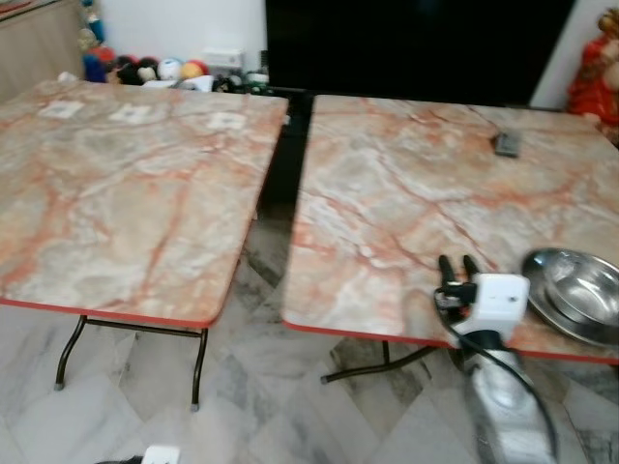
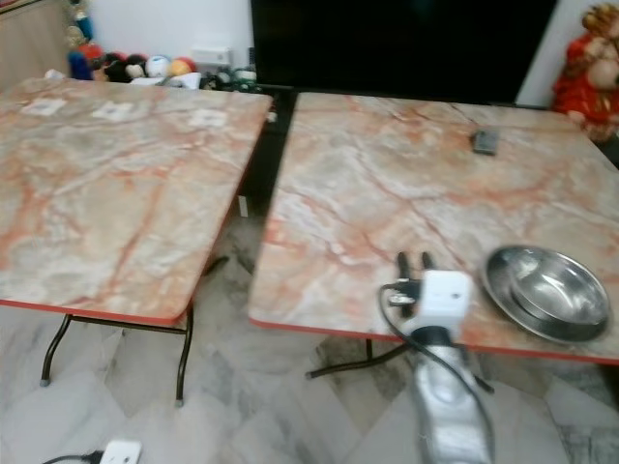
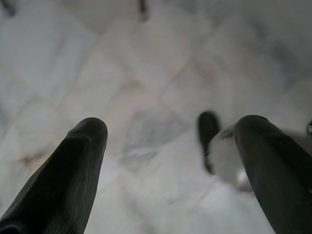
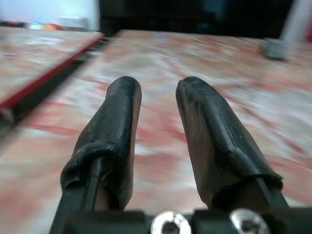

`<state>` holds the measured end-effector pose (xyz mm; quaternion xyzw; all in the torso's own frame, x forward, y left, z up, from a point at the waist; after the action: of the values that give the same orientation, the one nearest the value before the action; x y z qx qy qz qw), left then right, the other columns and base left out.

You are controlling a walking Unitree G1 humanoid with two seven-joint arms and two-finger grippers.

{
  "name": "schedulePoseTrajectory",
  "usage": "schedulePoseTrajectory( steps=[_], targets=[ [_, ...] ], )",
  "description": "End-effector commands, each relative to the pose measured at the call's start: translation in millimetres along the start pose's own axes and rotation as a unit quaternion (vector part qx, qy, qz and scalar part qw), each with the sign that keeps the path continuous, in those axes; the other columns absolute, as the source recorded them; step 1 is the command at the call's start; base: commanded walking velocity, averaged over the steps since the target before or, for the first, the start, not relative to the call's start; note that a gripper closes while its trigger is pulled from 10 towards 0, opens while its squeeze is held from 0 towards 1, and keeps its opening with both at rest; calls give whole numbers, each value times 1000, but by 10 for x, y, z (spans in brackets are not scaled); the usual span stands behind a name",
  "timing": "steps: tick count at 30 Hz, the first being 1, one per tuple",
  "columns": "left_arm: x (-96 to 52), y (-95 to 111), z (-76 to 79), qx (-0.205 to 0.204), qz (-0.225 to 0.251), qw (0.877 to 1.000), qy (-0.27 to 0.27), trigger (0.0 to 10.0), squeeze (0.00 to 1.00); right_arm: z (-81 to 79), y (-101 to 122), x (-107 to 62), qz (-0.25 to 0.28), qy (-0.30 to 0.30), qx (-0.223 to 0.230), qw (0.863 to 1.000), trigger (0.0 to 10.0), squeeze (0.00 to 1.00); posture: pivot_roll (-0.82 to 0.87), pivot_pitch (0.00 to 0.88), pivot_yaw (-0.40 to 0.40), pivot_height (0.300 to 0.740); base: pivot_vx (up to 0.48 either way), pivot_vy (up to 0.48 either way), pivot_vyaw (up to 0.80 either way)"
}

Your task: Setting the table

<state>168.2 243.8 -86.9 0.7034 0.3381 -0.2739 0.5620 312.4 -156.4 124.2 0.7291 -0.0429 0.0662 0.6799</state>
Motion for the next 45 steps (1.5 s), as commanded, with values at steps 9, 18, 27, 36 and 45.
schedulePoseTrajectory(
  steps=[9,18,27,36,45],
  targets=[
    [-10,-65,71,-4,-15,1000,-8,10000,0,72,7,-5,1,-11,-1,1000,10000,0,9,77,-25,740,0,480,0],
    [-15,-82,65,-2,-16,1000,-9,10000,0,36,-8,5,-1,-6,2,1000,10000,0,11,66,-25,740,0,480,0],
    [-11,-71,69,-5,-16,1000,-8,10000,0,22,-6,20,-1,-6,4,1000,10000,0,17,85,-32,740,0,480,0],
    [-6,-60,74,-8,-17,1000,-6,10000,0,19,-1,35,0,-8,6,1000,10000,0,23,95,-35,740,0,480,0],
    [-2,-47,80,-11,-15,1000,-5,10000,0,8,5,54,0,-8,8,1000,10000,0,23,99,-36,740,0,480,0]
  ],
)
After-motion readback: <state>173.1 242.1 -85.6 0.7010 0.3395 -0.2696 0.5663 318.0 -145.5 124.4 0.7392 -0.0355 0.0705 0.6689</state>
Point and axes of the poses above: a point about 5 cm out from each wrist's last joint towards the gripper, its own x axis pointing out of the wrist towards the gripper, its own y axis along the axis of the wrist's last joint, z = x × y, the point moved 1 cm from there along x, pointing out of the wrist towards the gripper, and after that the axes turned 2 degrees about x, right-handed, at the moved point
